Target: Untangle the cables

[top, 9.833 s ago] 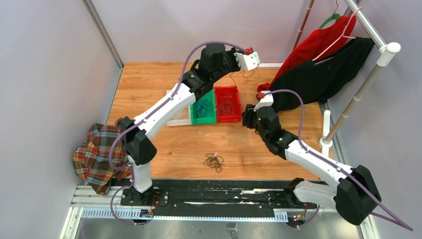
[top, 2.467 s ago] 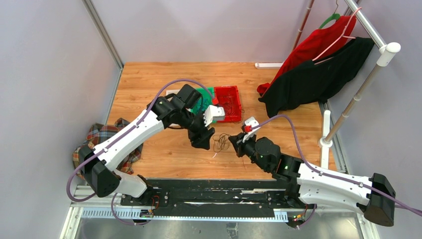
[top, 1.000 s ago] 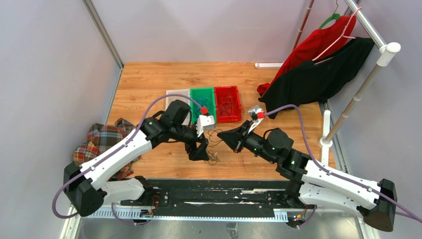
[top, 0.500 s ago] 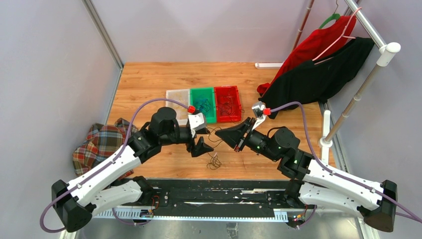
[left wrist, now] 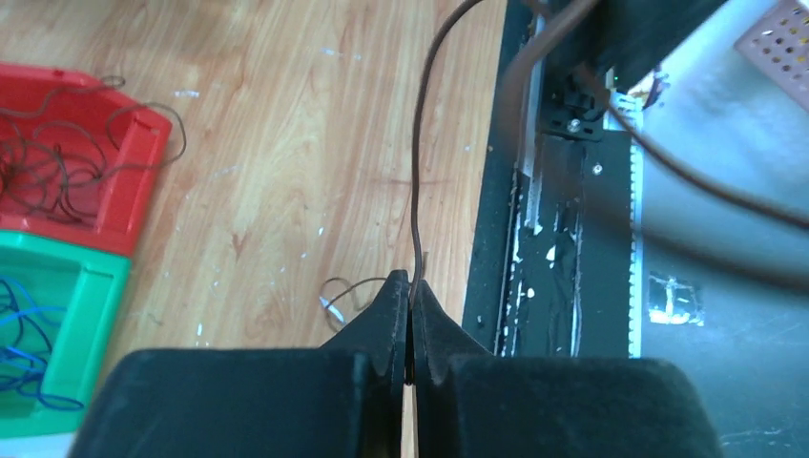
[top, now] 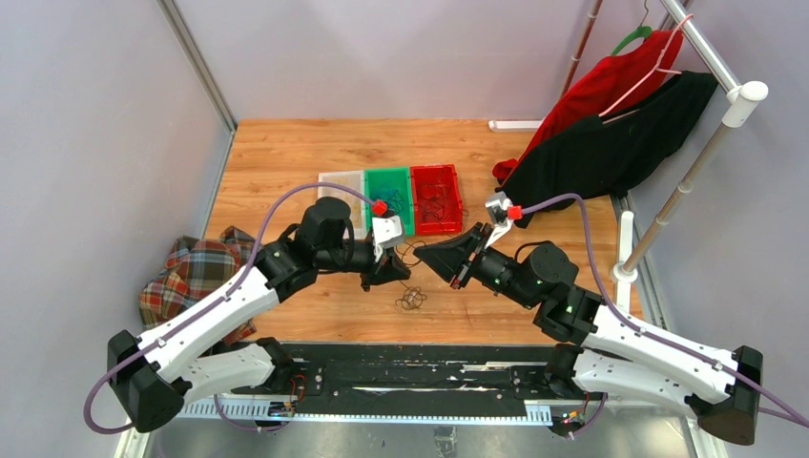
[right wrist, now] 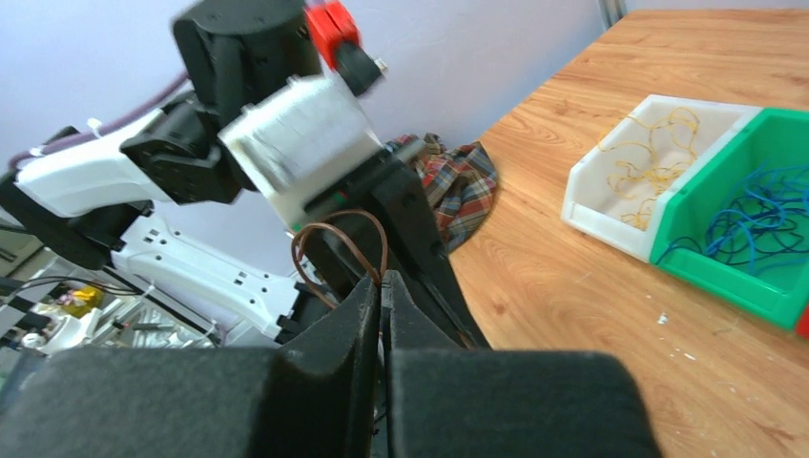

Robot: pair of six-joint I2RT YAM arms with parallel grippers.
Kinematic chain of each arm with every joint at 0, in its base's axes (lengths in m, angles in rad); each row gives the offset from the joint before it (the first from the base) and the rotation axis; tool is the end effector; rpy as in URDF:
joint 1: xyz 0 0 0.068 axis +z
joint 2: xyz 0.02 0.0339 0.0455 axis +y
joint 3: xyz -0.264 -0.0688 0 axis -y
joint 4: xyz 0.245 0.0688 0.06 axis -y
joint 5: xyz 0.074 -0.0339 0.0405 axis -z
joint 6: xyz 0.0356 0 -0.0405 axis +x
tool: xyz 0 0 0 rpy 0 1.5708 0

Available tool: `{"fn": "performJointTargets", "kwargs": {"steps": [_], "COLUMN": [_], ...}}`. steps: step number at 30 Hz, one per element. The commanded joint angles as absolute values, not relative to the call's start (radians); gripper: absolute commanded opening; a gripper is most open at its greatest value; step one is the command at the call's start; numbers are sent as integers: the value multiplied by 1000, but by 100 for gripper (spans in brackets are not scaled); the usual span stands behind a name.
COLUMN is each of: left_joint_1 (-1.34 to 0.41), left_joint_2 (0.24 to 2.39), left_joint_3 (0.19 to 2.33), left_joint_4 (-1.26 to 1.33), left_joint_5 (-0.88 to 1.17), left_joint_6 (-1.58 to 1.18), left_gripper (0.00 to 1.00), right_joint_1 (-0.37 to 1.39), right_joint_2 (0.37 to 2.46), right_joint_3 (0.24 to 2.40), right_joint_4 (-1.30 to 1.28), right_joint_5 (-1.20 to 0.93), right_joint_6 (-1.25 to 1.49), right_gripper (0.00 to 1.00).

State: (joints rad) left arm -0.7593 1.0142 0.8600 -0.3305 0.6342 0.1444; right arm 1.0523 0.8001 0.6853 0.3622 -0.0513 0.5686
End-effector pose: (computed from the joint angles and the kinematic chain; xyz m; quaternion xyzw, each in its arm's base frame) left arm 0.1470 -0.1686 0.3115 0.5001 0.6615 -0.4030 0.3872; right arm 0.0938 0.1682 0.3613 -0.1668 0.5915 0.5823 0.5321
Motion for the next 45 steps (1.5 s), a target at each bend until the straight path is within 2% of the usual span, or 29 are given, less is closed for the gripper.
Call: {"fn": "performJointTargets", "kwargs": {"steps": [1, 4, 6, 13, 16, 24, 34, 37, 43, 45], "left_joint_1": [-767, -767, -767, -765, -765, -765, -765, -765, -765, -765], "left_joint_2": [1018, 1017, 1018, 1046, 1070, 1100, 1121, 1138, 1172, 1185], "left_joint_3": [983, 1055, 1102, 1251, 1326, 1414, 1486, 1538, 1657, 1705], "left_joint_4": [-402, -431, -433, -446, -483, -543, -636, -674, -682, -679], "left_joint_5": [692, 675, 661, 652, 658, 692, 769, 805, 832, 829], "left_joint_6": [159, 137, 91, -4, -17, -31, -4, -3, -16, -19], "left_gripper": [1, 1, 1, 0, 0, 1, 0, 0, 1, 1], "right_joint_1": [1043, 1043, 1043, 1043, 1043, 1045, 1044, 1044, 1043, 1043], "right_joint_2": [765, 741, 734, 759, 784, 875, 1004, 1058, 1173, 1207], "right_joint_3": [687, 669, 653, 608, 598, 627, 669, 673, 657, 640], "right_joint_4": [318, 271, 253, 250, 276, 412, 493, 514, 551, 560], "right_joint_5": [17, 57, 53, -34, -52, -48, 101, 123, 94, 93], "right_joint_6": [494, 431, 381, 220, 168, 77, 2, 4, 84, 113], "right_gripper": [6, 36, 50, 62, 64, 65, 62, 53, 23, 16]}}
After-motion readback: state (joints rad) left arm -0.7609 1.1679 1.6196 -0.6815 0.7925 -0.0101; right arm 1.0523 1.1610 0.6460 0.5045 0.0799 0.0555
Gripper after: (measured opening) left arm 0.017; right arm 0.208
